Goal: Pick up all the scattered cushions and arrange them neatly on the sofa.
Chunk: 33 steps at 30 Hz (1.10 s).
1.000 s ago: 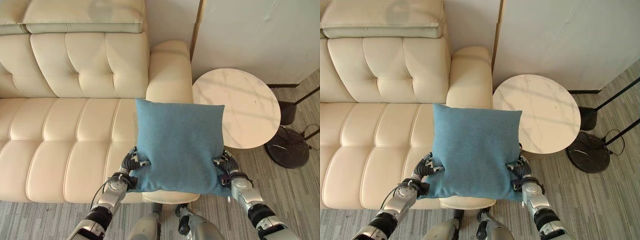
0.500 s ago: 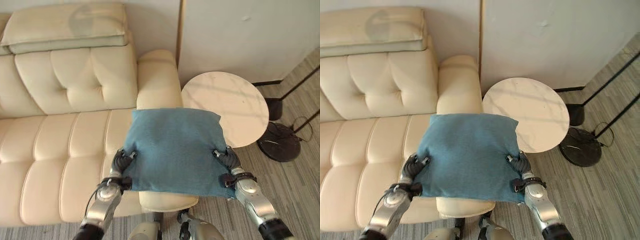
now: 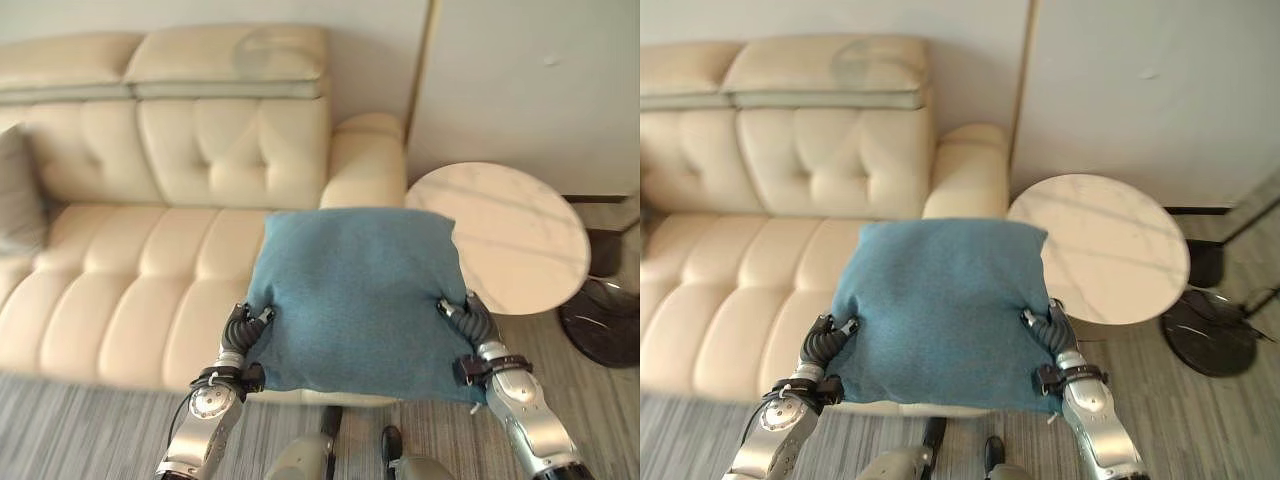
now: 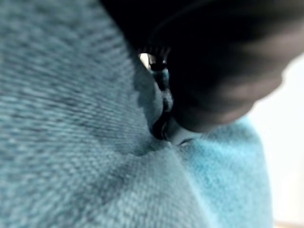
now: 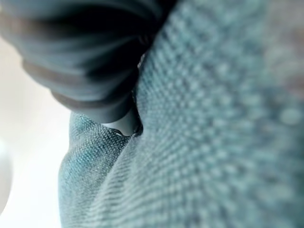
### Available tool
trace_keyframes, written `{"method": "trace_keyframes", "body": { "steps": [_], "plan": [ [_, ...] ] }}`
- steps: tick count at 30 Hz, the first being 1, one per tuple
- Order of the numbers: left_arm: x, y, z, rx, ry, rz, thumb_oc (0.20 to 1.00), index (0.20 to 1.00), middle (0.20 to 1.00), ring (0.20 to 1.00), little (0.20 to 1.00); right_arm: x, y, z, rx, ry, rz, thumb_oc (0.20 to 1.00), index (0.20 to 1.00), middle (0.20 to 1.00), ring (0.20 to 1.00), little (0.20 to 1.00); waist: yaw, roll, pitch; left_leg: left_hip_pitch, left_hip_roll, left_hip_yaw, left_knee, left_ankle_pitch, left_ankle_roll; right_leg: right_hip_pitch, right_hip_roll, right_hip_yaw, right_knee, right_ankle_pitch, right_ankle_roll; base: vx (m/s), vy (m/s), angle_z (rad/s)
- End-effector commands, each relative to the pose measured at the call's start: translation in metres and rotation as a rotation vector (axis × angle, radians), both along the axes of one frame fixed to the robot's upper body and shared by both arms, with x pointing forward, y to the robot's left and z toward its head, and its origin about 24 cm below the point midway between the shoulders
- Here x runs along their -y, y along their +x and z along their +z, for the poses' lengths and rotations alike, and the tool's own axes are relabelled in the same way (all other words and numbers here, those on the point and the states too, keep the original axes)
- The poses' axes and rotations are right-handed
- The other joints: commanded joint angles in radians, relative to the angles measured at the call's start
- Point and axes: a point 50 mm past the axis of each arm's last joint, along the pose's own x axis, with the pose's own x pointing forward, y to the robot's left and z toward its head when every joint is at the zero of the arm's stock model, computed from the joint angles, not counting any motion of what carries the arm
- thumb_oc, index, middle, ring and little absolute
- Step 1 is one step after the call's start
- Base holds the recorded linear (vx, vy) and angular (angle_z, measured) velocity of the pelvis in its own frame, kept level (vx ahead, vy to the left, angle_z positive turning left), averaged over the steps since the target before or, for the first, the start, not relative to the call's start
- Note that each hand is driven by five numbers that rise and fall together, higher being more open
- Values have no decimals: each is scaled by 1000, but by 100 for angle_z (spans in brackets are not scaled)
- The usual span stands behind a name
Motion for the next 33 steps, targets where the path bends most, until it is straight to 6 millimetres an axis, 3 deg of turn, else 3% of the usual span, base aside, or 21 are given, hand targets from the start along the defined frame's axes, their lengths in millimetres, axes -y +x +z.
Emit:
{"method": "trace_keyframes", "body": {
  "steps": [1,3,7,8,11,22,28,30,31,33],
  "plan": [
    [22,19,34,205,-66,-97,200,200,200,200,200,-22,0,30,185,80,73,200,200,200,200,200,-39,-83,-72,-85,-82,100,29,-38,40,36,-59,-14,-96,12,112,-119,-39,56],
    [24,17,30,190,-85,-96,200,200,200,200,200,-19,-5,26,170,88,59,200,200,200,200,200,-59,-99,-77,-38,-64,154,66,-103,67,35,-92,-74,-100,34,121,-139,-43,50],
    [23,14,27,179,-89,-103,200,200,200,200,200,-10,-13,18,143,100,22,200,200,200,200,200,-98,-107,-95,56,1,256,109,-177,72,45,-132,-181,-122,49,126,-86,13,105],
    [25,15,27,178,-89,-107,200,200,200,200,200,-8,-14,16,137,106,7,200,200,200,200,200,-116,-103,-105,95,35,323,87,-185,64,51,-140,-222,-131,50,129,-72,42,117],
    [27,15,27,177,-89,-117,200,200,200,200,200,-8,-14,16,139,108,-2,200,200,200,200,200,-127,-96,-118,122,49,348,36,-172,55,57,-139,-246,-140,53,132,-10,65,81],
    [12,10,30,169,-39,-106,200,200,200,200,200,-18,-10,13,114,152,35,200,200,200,200,200,-102,-118,-110,100,13,307,93,-224,74,85,-182,-240,-130,72,157,19,143,14],
    [-8,7,36,190,-3,-46,200,200,200,200,200,-29,-9,15,118,175,88,200,200,200,200,200,-84,-96,-82,94,-17,278,128,-266,121,-18,-262,-185,96,67,157,15,228,-12],
    [-8,5,34,183,-2,-46,200,200,200,200,200,-30,-11,14,116,176,96,200,200,200,200,200,-91,-94,-78,109,-33,262,120,-268,129,-53,-229,-135,130,51,147,112,195,-2],
    [-7,3,32,179,-4,-52,200,200,200,200,200,-29,-12,13,109,170,97,200,200,200,200,200,-97,-99,-83,128,-55,251,101,-263,131,-70,-190,-111,98,53,144,195,174,14],
    [-6,1,32,174,-1,-63,200,200,200,200,200,-29,-12,12,106,171,104,200,200,200,200,200,-101,-104,-82,152,-69,237,80,-263,130,-87,-157,-113,65,63,145,156,87,29]
  ]
}}
